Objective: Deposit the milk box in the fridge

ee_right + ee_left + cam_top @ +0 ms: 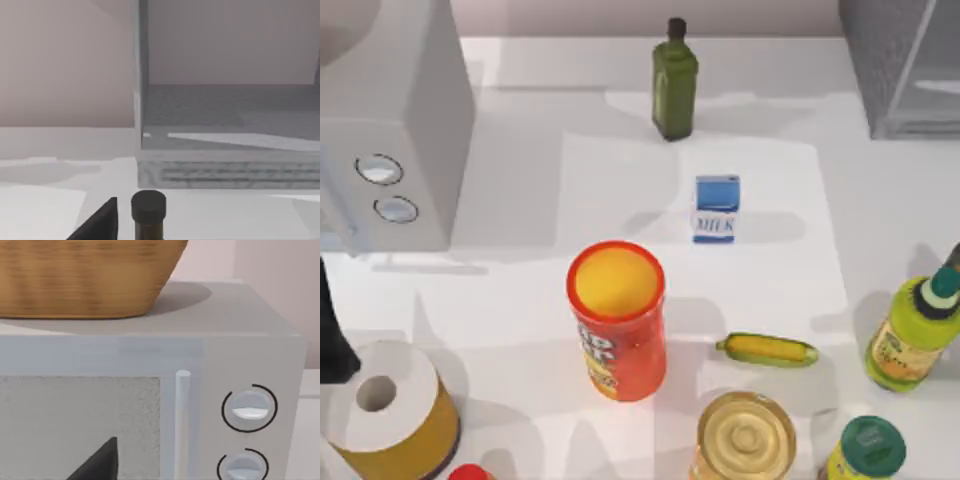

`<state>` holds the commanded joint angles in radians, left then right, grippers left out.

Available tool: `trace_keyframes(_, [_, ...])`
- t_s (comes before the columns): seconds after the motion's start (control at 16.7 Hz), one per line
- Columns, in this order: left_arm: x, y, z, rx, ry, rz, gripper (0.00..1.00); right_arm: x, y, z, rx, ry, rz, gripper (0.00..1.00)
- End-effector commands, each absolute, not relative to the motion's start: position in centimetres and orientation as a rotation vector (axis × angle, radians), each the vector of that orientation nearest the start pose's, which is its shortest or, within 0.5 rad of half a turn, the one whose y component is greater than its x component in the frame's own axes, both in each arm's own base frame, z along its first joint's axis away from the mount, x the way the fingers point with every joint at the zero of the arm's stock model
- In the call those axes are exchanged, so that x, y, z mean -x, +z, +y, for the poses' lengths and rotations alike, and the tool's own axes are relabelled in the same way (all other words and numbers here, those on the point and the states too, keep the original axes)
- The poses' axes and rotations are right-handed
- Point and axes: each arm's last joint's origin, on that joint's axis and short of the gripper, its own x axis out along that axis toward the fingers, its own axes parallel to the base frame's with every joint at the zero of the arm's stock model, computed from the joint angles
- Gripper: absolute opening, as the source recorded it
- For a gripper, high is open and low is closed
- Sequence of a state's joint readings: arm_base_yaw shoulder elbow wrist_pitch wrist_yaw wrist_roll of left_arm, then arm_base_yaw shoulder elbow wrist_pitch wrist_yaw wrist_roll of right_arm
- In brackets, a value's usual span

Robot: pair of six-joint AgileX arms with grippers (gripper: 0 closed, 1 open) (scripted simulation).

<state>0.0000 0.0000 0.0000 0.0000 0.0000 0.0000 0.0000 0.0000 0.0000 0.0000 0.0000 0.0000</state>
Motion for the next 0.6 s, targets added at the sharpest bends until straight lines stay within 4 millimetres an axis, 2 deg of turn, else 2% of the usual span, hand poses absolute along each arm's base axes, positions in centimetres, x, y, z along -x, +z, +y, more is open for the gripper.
trace_keyframes(0.3, [-10.6, 16.0, -0.1, 0.0, 0.0, 0.0, 1.0, -10.8, 16.8, 0.3, -0.004, 0.021, 0.001, 1.0])
trace_keyframes(0.6, [-10.6, 16.0, -0.1, 0.0, 0.0, 0.0, 1.0, -12.8, 20.4, 2.1, -0.036, 0.077, 0.021, 1.0])
